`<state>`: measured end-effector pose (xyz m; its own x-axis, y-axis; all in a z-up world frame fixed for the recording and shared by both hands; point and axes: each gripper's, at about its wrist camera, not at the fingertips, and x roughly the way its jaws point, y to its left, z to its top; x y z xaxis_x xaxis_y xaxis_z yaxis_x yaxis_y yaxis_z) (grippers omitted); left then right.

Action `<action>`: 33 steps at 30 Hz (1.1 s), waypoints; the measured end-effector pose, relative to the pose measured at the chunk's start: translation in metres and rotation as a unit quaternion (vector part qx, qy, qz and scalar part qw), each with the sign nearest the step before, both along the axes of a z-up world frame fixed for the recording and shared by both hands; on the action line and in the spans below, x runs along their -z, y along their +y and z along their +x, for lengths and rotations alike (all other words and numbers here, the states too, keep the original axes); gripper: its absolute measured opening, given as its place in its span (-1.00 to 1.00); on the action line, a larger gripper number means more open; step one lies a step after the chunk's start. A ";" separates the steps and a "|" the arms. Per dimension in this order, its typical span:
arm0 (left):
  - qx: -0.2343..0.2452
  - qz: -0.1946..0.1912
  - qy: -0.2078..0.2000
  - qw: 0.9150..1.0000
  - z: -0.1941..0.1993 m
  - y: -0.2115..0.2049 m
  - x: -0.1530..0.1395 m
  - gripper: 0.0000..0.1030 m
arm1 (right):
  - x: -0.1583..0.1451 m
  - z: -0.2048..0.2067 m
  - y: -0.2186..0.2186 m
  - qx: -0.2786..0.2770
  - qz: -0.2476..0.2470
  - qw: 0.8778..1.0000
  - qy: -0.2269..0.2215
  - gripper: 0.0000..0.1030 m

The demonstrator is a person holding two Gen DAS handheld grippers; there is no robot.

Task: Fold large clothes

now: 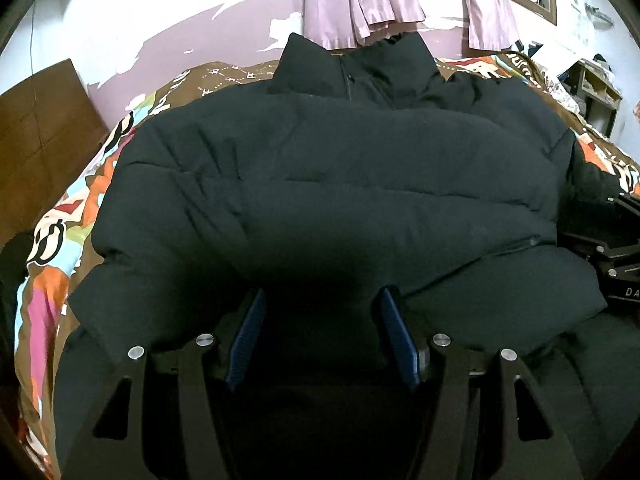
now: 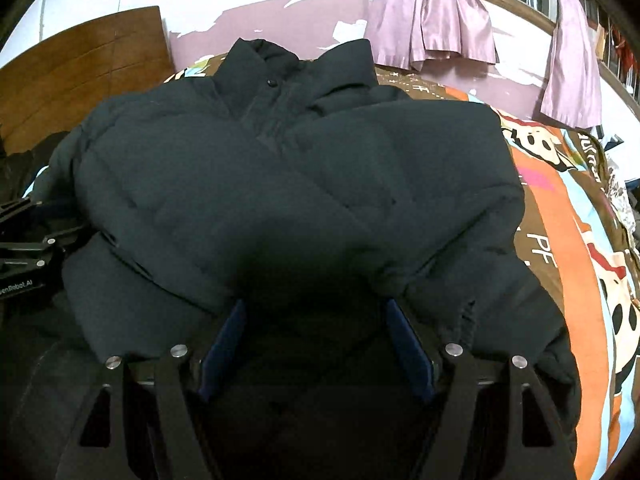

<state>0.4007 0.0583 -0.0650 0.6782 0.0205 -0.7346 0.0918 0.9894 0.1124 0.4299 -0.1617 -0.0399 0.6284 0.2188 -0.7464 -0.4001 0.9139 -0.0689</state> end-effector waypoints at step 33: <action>-0.014 -0.188 -0.086 0.978 -0.192 0.007 -0.301 0.97 | -0.279 -0.200 -0.017 0.027 0.033 0.998 -0.038 1.00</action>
<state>0.2087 0.0652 0.2362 0.7960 -0.2085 -0.5682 0.0762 0.9658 -0.2477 0.2303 -0.1786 0.2389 0.6950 0.2299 -0.6813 -0.3452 0.9378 -0.0357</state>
